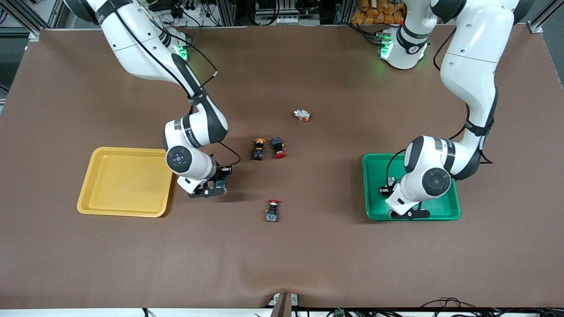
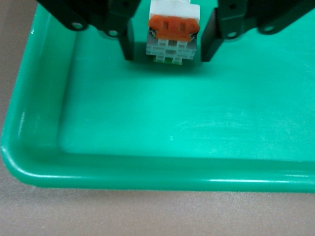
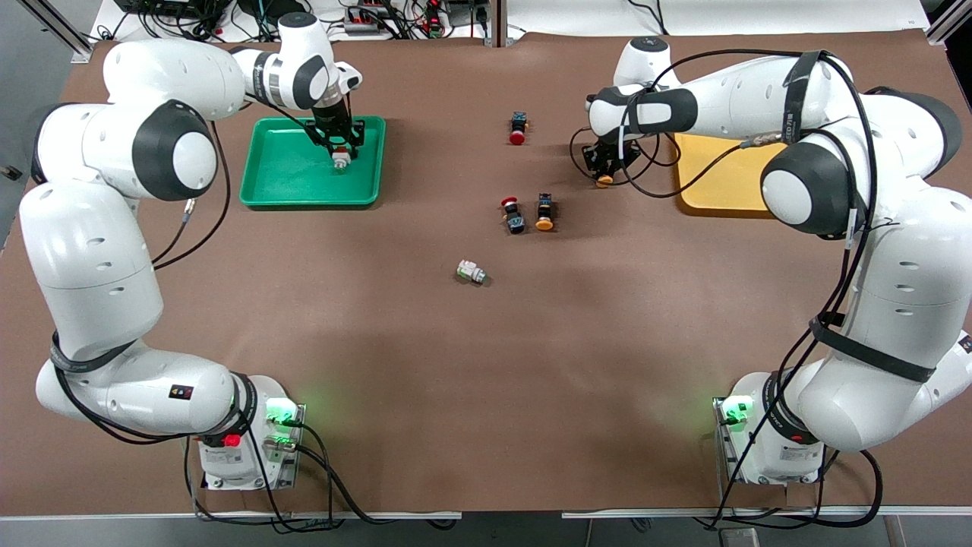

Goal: Place green and yellow buttons in trays
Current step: 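Place the white button in the green tray while the right gripper places the blue one, then reach the second white button with the left gripper while the right gripper withdraws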

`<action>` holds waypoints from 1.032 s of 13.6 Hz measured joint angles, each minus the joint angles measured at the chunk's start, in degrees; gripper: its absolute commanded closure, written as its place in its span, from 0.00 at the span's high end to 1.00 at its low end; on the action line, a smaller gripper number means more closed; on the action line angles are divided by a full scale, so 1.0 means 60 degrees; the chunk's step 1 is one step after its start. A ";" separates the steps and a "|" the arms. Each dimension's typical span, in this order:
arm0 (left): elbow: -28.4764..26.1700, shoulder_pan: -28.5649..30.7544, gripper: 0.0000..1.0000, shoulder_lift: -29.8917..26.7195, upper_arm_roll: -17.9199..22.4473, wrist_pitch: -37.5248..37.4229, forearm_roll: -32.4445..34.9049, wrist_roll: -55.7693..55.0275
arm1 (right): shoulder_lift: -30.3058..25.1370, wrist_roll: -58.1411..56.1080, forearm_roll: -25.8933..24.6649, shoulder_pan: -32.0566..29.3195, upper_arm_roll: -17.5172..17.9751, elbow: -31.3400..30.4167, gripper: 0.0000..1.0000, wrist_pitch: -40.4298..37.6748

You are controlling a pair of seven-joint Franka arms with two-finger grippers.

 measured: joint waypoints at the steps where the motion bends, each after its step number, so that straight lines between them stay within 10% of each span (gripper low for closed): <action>1: 0.0041 0.0000 1.00 -0.0013 -0.0012 0.0000 0.0000 0.0000 | -0.0039 0.0000 0.0000 0.0000 -0.0004 0.0000 0.00 0.0066; 10: 0.0037 -0.0124 1.00 -0.0759 -0.1760 -0.0495 0.0000 -0.0224 | -0.1840 -0.1516 -0.0026 -0.1179 -0.0476 0.0035 0.00 -0.1485; 14: -0.0372 -0.0421 1.00 -0.1015 -0.2596 -0.0496 0.0004 -0.3269 | -0.2339 -0.4096 -0.0157 -0.3031 -0.0552 0.0417 0.00 -0.3100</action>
